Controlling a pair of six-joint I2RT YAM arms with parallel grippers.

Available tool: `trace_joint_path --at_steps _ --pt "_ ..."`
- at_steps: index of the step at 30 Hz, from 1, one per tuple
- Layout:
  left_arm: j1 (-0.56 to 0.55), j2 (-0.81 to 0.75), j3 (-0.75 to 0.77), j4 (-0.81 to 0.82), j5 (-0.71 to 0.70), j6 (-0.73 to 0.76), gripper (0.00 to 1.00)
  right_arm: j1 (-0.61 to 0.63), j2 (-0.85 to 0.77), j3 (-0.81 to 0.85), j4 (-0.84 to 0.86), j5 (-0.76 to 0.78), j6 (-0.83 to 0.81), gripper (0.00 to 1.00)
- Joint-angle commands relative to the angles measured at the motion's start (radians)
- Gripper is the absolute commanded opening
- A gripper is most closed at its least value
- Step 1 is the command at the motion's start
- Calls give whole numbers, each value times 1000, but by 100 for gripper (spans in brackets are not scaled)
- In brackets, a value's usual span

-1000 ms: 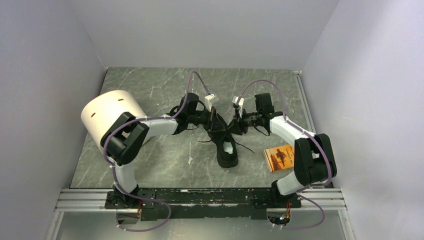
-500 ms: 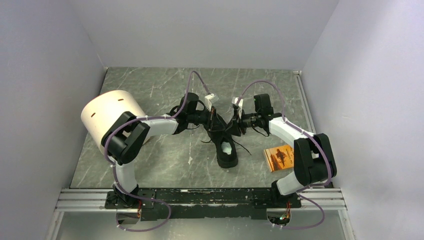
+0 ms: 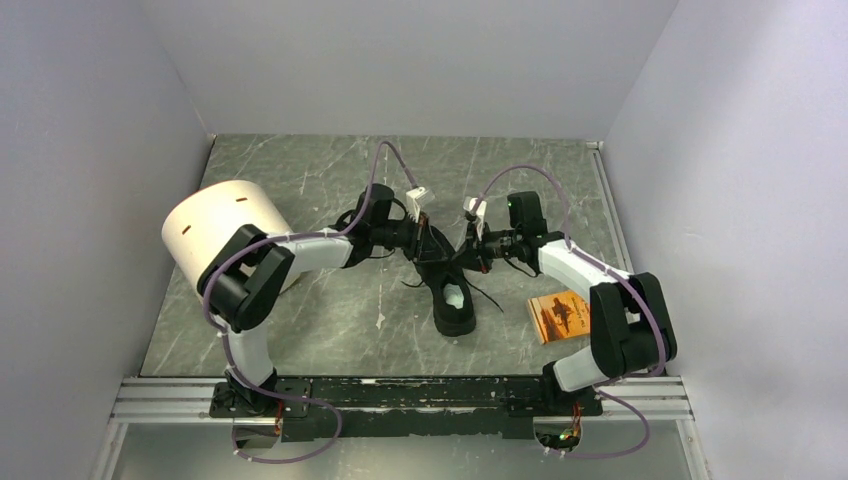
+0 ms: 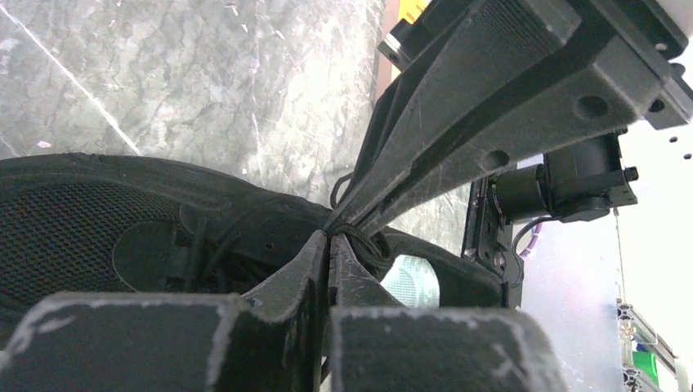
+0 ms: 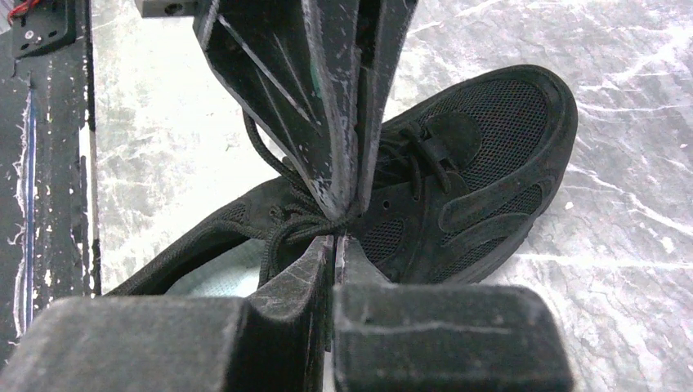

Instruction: Tie the shoes

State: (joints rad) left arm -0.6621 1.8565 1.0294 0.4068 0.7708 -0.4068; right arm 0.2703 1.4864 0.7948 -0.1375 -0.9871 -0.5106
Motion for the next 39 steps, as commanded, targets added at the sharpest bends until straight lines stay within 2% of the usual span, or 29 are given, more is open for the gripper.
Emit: trace_joint_path --at_steps 1,3,11,14,17,26,30,36,38,39 --pt "20 -73 -25 -45 2 59 7 10 -44 -27 24 10 -13 0" --pt "24 -72 -23 -58 10 61 13 9 -48 -29 27 13 -12 0" --pt "88 -156 -79 -81 20 73 54 8 -65 -29 10 36 -30 0" --pt "112 -162 -76 -158 40 125 63 8 -66 -24 0 43 -35 0" --pt "114 -146 -62 -178 68 142 65 7 -61 -19 -4 41 -38 0" --pt "113 -81 -45 -136 104 97 56 7 -54 -11 -17 45 -44 0" --pt "113 -60 -24 -105 101 80 45 7 -47 -2 -29 39 -53 0" --pt "113 -24 11 -98 112 60 20 9 -41 3 -31 45 -46 0" --pt "113 -33 4 -108 105 59 7 9 -43 3 -30 62 -38 0" --pt "113 -45 -4 -123 98 61 5 9 -45 4 -28 82 -30 0"
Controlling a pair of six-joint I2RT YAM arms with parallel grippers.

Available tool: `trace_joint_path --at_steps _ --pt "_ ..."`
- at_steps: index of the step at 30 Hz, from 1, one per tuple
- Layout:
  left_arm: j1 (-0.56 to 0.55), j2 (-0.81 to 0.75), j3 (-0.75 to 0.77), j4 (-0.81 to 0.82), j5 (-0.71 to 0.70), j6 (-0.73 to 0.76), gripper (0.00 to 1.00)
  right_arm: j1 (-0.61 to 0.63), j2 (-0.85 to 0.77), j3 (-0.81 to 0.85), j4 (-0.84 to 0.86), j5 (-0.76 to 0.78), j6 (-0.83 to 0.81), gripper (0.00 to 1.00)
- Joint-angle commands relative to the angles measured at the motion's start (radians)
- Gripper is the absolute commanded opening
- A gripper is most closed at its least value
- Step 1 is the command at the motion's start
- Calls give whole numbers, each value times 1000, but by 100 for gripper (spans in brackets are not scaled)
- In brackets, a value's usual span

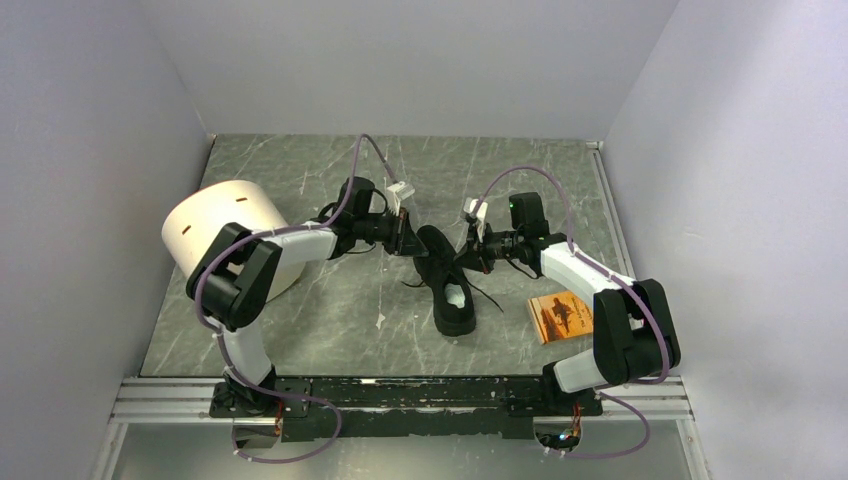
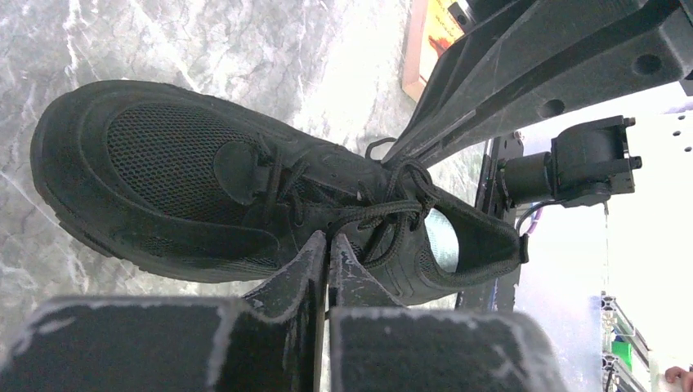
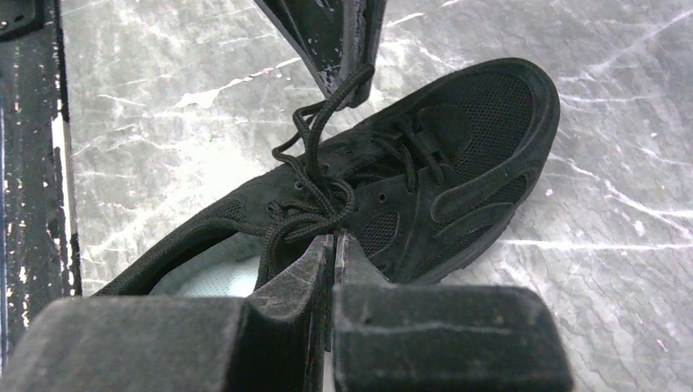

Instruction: Tie the shoes

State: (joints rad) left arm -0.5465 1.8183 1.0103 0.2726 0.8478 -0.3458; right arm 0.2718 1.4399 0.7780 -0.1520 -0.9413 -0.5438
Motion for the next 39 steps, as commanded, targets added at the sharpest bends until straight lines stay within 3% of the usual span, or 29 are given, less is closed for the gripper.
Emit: trace_joint_path --at_steps 1,11,21,26,30,34,39 --pt "-3 -22 2 -3 12 2 5 8 -2 22 -12 59 12 0" --pt "-6 -189 -198 -16 -86 -86 5 18 -77 20 -63 305 116 0" --pt "-12 -153 -186 43 -28 -149 5 32 -70 39 -79 284 149 0" --pt "-7 -105 -154 96 6 -167 28 31 -52 41 -87 271 135 0" --pt "2 -89 -115 64 5 -118 38 32 -46 41 -78 261 131 0" --pt "17 -81 -119 139 49 -121 55 33 -35 47 -79 256 127 0" --pt "21 -42 -108 176 101 -129 59 33 -24 57 -88 254 113 0"
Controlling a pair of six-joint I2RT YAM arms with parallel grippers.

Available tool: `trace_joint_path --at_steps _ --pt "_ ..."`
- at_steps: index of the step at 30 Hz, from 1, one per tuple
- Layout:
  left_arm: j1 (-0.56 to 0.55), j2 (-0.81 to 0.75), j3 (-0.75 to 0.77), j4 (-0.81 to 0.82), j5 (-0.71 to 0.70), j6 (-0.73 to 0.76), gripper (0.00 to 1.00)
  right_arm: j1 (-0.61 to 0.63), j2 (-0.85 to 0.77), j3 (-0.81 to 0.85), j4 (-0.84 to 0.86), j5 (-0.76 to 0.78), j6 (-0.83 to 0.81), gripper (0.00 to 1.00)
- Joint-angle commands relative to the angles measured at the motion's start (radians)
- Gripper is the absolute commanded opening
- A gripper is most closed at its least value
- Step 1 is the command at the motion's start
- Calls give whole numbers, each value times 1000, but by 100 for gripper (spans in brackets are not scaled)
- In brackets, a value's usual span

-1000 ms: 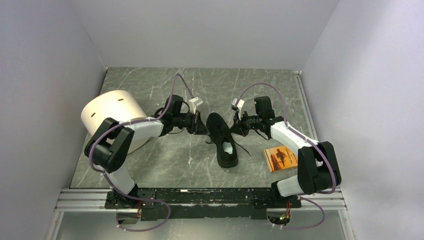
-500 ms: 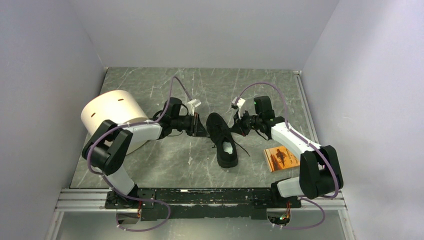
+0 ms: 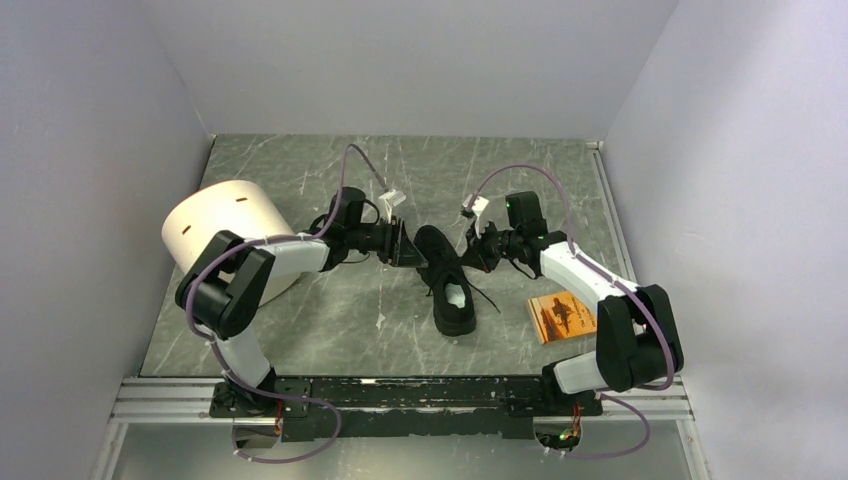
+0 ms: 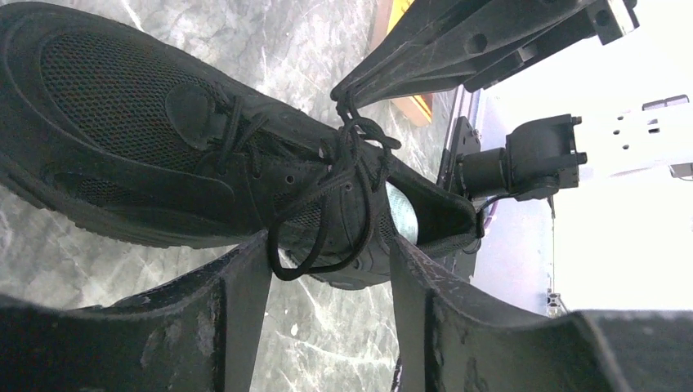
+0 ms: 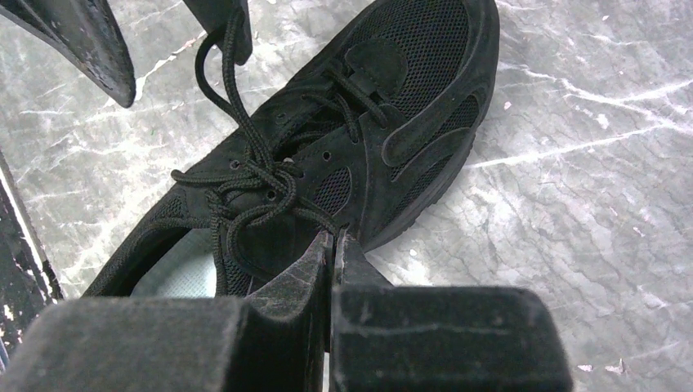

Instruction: Tie the shoes

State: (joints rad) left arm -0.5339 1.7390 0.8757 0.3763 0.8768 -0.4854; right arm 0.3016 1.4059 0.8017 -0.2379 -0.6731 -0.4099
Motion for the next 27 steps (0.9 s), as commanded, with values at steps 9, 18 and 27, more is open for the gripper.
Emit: trace_joint_path --at_steps 9,18,27 --pt "16 89 33 157 60 -60 40 2 24 40 -4 -16 -29 0" --pt "9 16 -75 113 -39 -140 5 7 -20 92 -100 161 212 0" --pt "-44 -146 -177 -84 -137 -127 5 11 40 137 -277 100 554 0"
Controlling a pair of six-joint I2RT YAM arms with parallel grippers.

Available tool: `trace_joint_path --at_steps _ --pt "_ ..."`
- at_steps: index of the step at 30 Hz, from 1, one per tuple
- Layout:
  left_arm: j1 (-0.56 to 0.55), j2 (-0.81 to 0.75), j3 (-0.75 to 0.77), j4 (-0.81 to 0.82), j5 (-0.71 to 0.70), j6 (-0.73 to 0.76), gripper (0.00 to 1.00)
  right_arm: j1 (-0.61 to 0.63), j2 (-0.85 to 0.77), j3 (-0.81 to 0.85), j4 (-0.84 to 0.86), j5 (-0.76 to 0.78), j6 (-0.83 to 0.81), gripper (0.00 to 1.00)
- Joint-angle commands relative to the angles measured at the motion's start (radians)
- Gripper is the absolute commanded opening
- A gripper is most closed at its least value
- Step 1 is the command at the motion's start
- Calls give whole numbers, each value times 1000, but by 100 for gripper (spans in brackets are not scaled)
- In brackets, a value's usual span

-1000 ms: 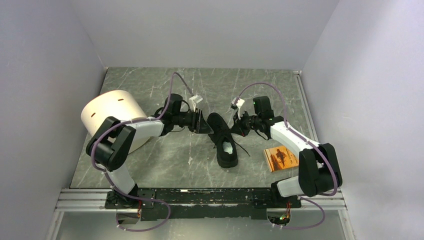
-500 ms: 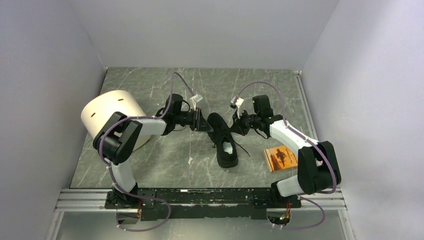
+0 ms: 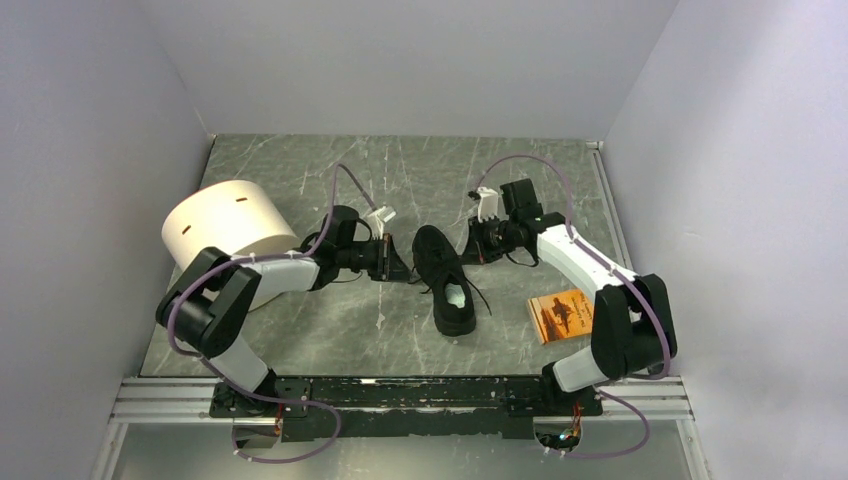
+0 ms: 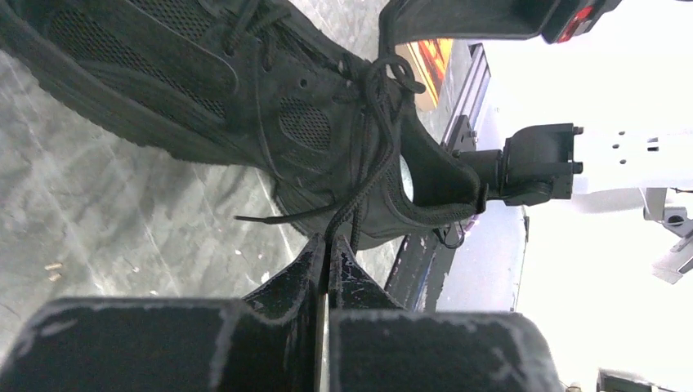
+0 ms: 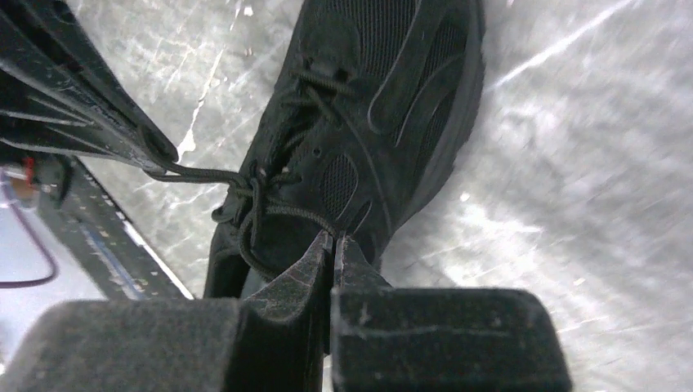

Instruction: Tie the shoes

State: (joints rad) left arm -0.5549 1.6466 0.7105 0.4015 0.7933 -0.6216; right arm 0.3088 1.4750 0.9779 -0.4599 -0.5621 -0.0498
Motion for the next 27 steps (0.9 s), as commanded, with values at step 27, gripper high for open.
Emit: trace_joint_path --at_steps 27 --pt "-25 -36 -70 -250 -103 73 5 -179 -201 -298 239 169 586 0"
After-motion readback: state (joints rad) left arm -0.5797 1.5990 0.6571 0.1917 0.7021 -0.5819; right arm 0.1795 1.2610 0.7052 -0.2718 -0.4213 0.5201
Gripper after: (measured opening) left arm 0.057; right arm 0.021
